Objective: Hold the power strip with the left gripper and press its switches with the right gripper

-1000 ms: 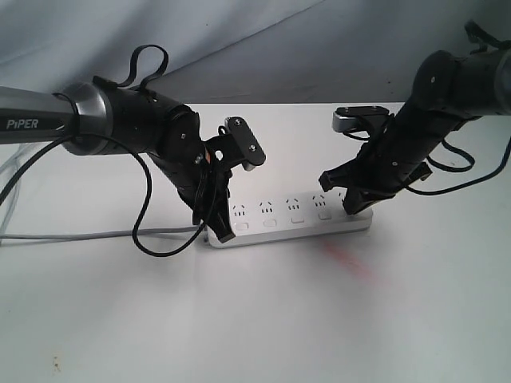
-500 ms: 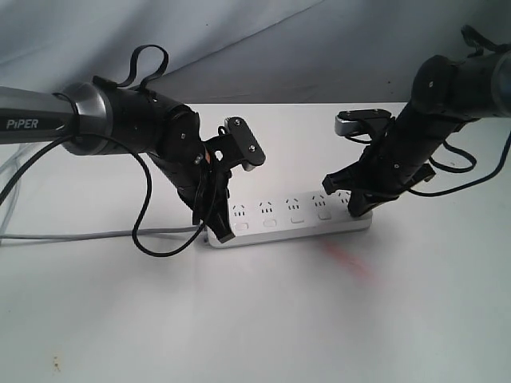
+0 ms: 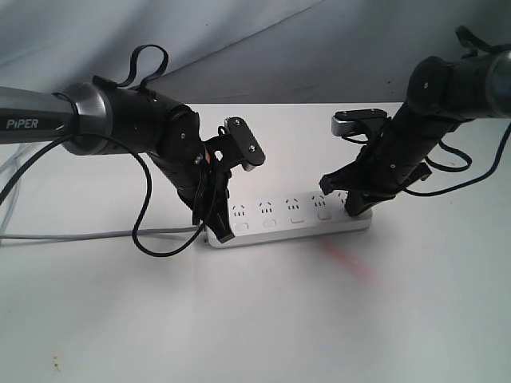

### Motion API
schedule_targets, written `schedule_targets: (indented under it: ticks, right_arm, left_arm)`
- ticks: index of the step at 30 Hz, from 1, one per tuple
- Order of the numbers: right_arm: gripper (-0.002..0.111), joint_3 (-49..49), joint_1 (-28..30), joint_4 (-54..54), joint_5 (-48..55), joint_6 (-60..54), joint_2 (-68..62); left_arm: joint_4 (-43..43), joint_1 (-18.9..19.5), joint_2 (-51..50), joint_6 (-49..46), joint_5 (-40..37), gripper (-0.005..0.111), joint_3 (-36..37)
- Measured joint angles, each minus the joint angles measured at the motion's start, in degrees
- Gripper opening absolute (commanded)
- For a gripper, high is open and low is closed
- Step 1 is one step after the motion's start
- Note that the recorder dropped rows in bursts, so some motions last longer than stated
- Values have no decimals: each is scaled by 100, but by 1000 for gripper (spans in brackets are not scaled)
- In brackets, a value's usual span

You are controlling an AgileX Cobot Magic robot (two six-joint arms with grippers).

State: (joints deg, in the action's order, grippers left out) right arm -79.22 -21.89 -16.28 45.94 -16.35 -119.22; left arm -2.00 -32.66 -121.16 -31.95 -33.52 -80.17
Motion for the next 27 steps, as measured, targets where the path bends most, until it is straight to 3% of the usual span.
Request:
schedule_targets:
  ticks: [18,27]
  right_arm:
    - [0,4,-60,5,-105,0,119]
    - [0,18,-133,-951,-258,-482,547]
  left_arm:
    - [0,0,0,12,-32,0,0]
    - [0,0,0,12,-32,0,-9]
